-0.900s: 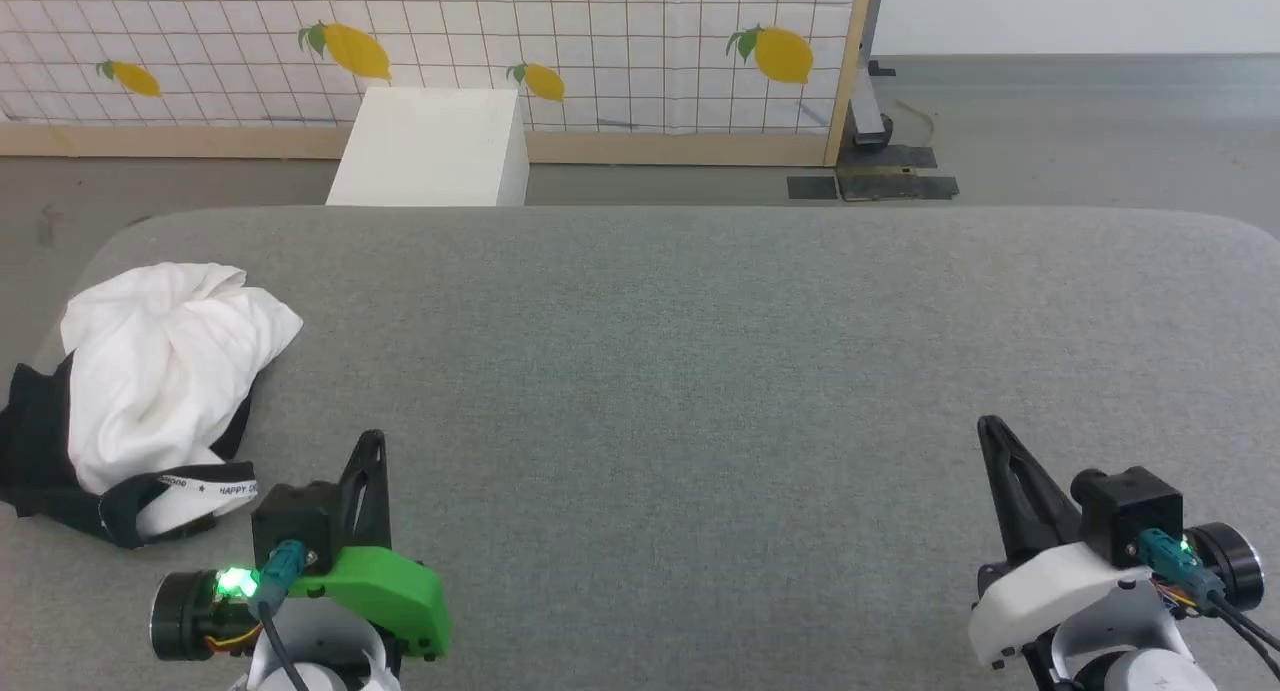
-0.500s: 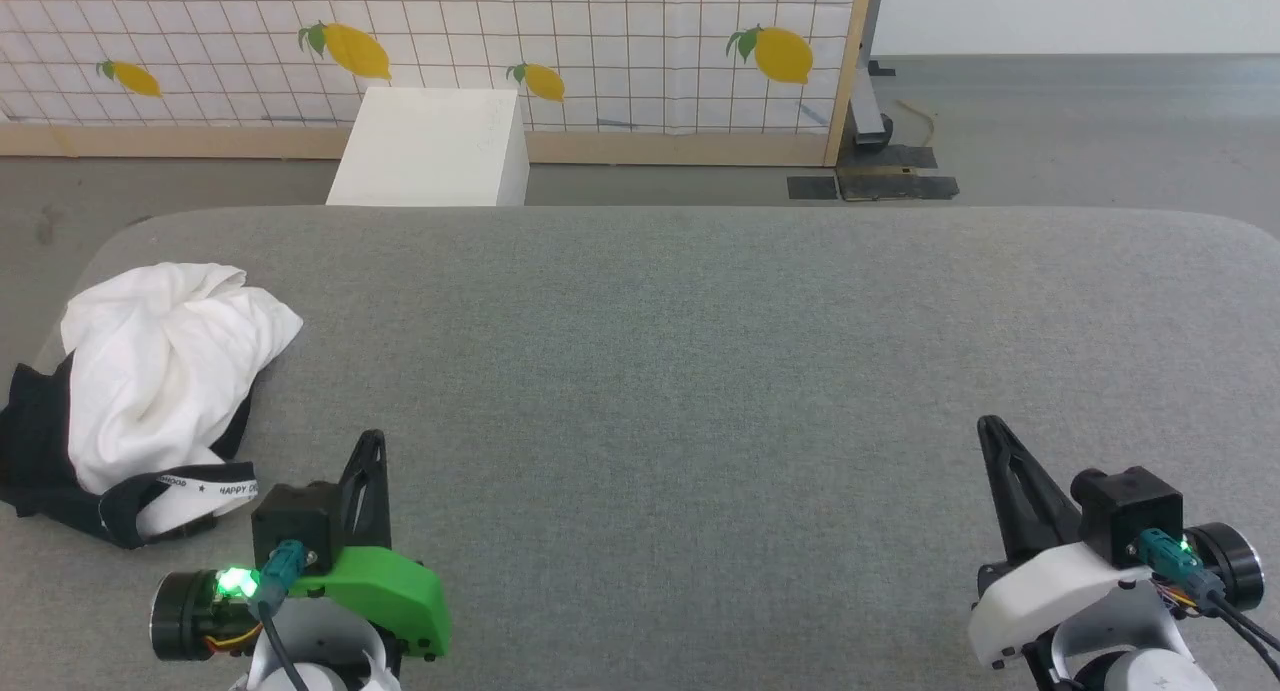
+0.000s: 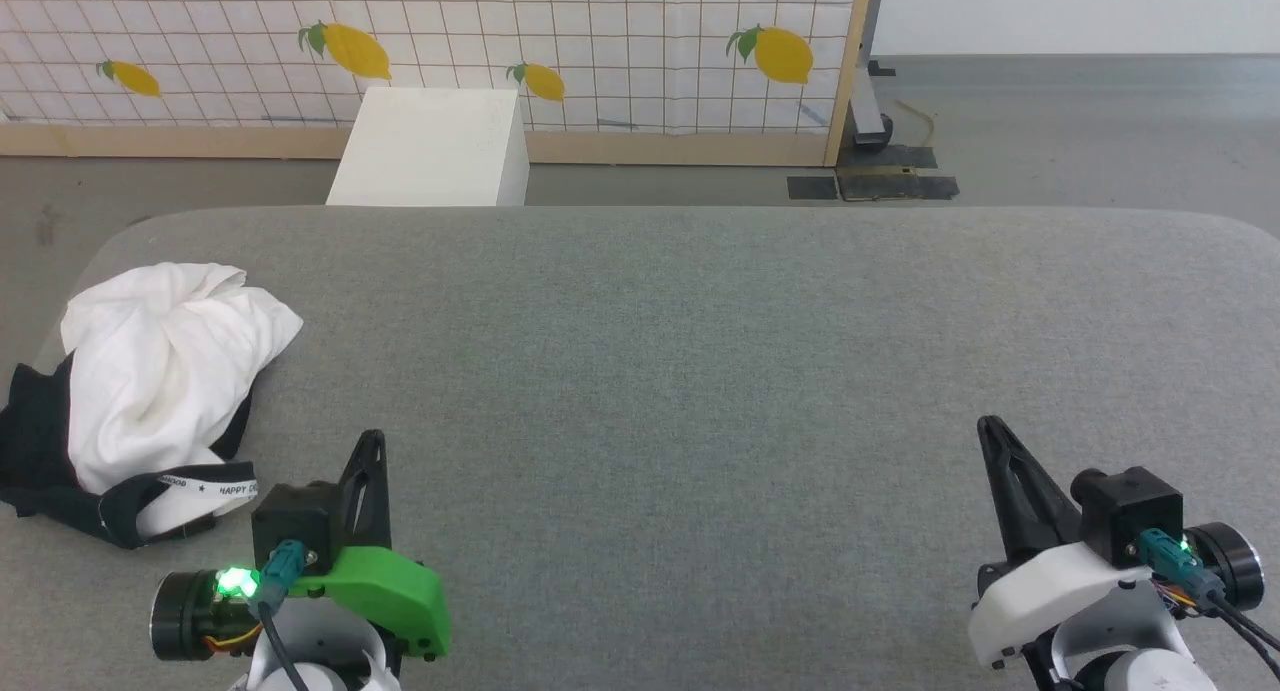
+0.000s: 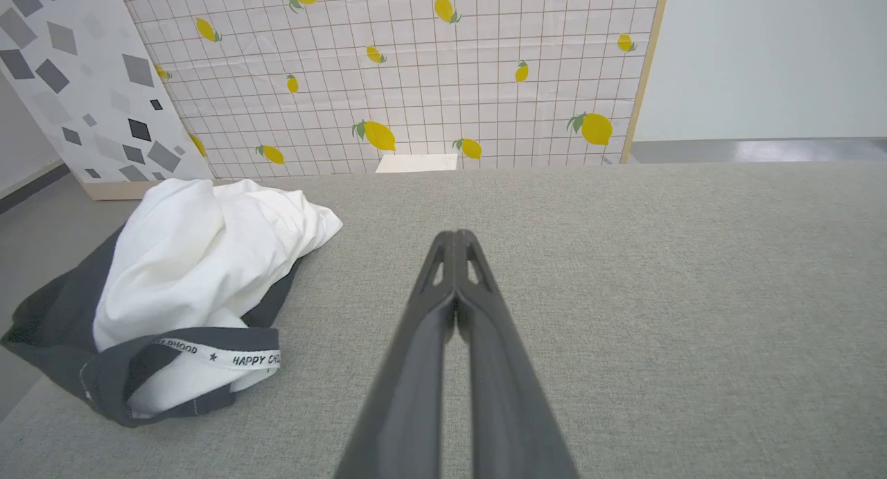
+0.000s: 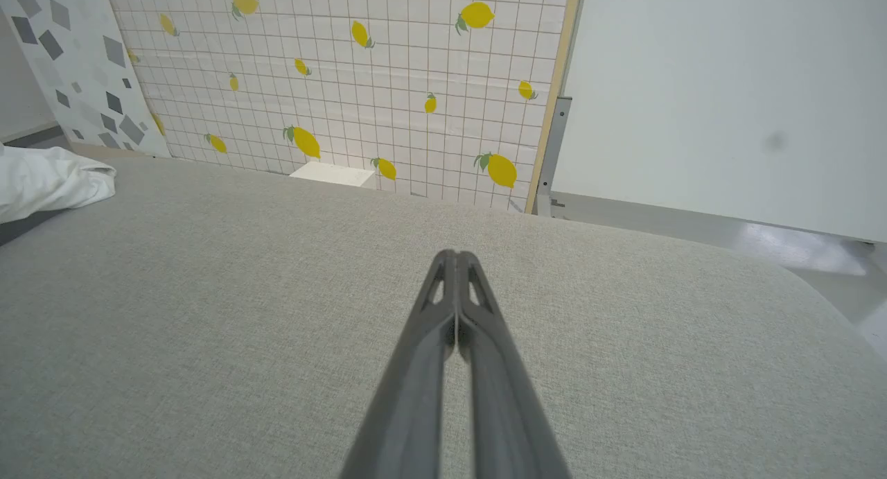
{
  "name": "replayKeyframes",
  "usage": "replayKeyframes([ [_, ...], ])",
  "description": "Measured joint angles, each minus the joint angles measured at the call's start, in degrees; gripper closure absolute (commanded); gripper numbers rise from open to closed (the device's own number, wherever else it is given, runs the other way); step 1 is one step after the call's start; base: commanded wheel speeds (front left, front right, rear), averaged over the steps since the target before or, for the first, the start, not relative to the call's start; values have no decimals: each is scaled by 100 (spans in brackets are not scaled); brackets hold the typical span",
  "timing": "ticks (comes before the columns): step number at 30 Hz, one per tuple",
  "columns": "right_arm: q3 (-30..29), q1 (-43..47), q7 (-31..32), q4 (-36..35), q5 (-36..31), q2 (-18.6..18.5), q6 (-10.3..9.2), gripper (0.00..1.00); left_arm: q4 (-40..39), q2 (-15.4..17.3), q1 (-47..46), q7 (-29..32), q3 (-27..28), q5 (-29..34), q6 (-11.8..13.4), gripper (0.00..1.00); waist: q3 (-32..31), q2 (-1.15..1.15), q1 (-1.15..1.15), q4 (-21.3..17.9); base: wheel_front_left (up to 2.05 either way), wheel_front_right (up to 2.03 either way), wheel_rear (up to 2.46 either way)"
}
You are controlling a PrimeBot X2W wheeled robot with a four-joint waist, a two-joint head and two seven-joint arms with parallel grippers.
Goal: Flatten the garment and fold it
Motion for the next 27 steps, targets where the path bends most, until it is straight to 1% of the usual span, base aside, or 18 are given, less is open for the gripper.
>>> replayKeyframes([
  [3,1,0,0,0,0,0,0,100,0,0,0,0,2,0,0,100,0,0,0,0,0,0,0],
  [4,0,2,0,3,1,0,0,0,1,1,0,0,-2,-8,-1,0,0,0,0,0,0,0,0],
  [16,-18,2,-57,25,1,-2,0,0,64,1,-4,-63,-91,-44,7,0,5,0,0,32,0,0,0],
  [27,-27,1,-189,70,2,-2,0,0,148,3,-24,-204,-183,-86,105,0,12,0,0,279,0,0,0],
])
